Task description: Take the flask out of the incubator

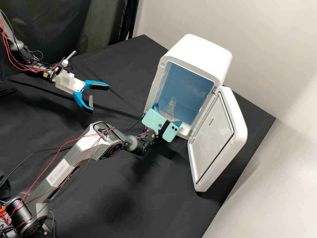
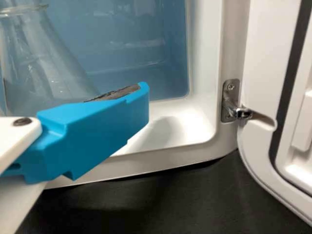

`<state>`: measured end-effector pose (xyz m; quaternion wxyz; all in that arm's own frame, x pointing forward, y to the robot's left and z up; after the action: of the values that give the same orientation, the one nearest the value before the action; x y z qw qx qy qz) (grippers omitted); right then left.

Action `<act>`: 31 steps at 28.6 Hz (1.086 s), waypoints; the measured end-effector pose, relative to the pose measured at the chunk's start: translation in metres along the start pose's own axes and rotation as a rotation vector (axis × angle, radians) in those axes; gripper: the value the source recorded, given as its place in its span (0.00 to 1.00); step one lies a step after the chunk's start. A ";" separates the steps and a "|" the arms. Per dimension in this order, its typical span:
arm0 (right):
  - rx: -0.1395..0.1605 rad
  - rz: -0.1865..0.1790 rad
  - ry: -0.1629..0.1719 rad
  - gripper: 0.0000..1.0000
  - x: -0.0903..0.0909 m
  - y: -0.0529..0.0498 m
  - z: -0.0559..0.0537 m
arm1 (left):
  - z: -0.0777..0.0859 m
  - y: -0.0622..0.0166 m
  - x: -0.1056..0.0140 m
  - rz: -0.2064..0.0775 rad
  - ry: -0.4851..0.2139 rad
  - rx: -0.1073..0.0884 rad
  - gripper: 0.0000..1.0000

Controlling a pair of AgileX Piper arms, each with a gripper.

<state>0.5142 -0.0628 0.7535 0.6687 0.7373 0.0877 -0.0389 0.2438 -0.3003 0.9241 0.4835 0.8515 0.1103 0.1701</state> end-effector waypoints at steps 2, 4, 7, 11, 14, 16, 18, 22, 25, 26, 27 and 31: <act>-0.003 0.002 0.007 1.00 0.000 0.001 0.000 | 0.000 0.0000 0.000 0.000 0.000 0.000 1.00; -0.003 0.003 0.009 1.00 0.000 0.001 0.000 | 0.000 -0.0001 0.000 -0.001 0.001 0.000 1.00; -0.003 0.004 0.013 1.00 0.000 0.001 0.000 | 0.000 -0.0001 0.000 -0.001 0.001 0.000 1.00; -0.003 0.004 0.013 1.00 0.000 0.001 0.000 | 0.000 -0.0001 0.000 -0.001 0.001 0.000 1.00; -0.004 0.008 0.019 1.00 0.000 0.002 0.000 | 0.000 -0.0001 0.000 -0.001 0.001 0.000 1.00; -0.006 0.013 0.029 1.00 -0.001 0.003 -0.001 | 0.000 -0.0001 0.000 -0.001 0.001 0.000 1.00; -0.006 0.015 0.034 1.00 -0.001 0.003 -0.001 | 0.000 -0.0001 0.000 -0.001 0.001 0.000 1.00; -0.006 0.028 0.053 1.00 -0.001 0.005 -0.002 | 0.000 -0.0001 0.000 -0.001 0.001 0.000 1.00; -0.005 0.029 0.053 1.00 -0.002 0.006 -0.001 | 0.000 -0.0001 0.000 -0.001 0.001 0.000 1.00; -0.004 0.031 0.058 0.00 -0.002 0.006 -0.001 | 0.000 -0.0001 0.000 -0.001 0.001 0.000 1.00; -0.002 0.034 0.060 0.00 -0.002 0.006 -0.001 | 0.000 -0.0001 0.000 -0.001 0.001 0.000 1.00; 0.003 0.037 0.058 0.00 -0.003 0.005 -0.001 | 0.000 -0.0001 0.000 -0.001 0.001 0.000 1.00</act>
<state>0.5119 -0.0629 0.7592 0.6654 0.7406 0.0934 -0.0053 0.2438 -0.3002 0.9240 0.4836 0.8514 0.1110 0.1700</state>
